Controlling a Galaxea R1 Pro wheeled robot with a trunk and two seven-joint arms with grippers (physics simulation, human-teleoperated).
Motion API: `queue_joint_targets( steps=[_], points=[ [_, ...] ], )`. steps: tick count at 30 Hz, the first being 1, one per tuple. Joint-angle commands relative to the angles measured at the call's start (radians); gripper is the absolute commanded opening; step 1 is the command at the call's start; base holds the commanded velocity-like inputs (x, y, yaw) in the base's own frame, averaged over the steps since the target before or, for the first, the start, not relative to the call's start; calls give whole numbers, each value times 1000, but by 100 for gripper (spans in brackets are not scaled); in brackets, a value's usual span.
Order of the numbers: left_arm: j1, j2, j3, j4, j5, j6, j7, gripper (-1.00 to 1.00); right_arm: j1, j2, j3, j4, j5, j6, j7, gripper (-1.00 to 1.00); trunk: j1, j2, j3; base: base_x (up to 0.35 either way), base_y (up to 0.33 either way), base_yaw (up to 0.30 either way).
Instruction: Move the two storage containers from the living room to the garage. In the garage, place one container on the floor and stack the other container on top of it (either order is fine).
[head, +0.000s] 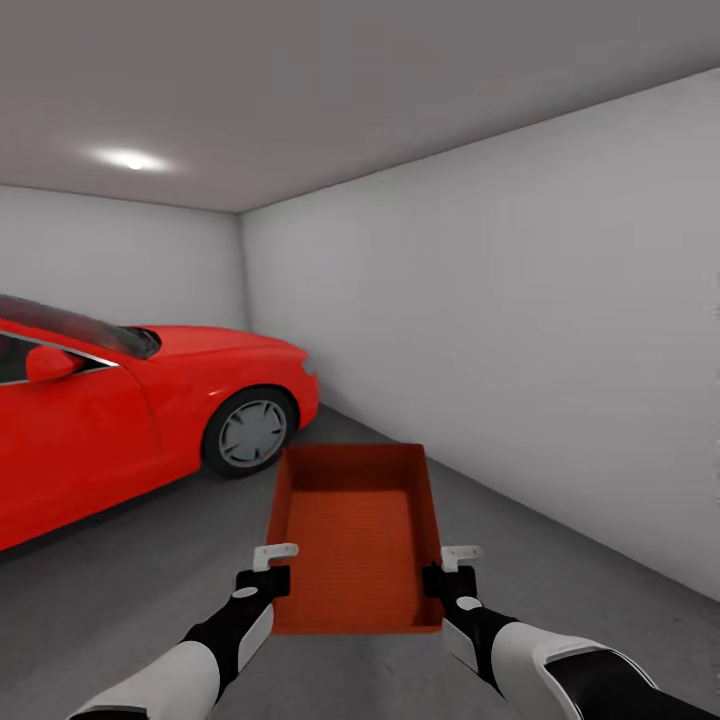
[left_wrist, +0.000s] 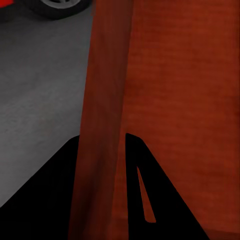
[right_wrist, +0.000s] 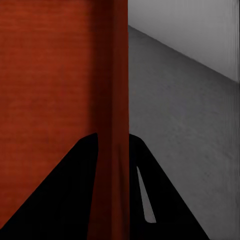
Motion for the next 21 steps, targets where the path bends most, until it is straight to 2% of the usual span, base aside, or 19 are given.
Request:
queue_joint_targets(
  steps=[1,21],
  points=[
    [1,13,0,2,7,-2,8,-100,-2,1,-40,-52,32,-1,10,-100,1,0,0,321,94,-275],
    [1,13,0,2,7,-2,8,-100,-2,1,-40,-52,33,-1,10,-100,1,0,0,321,96,-276]
  ],
)
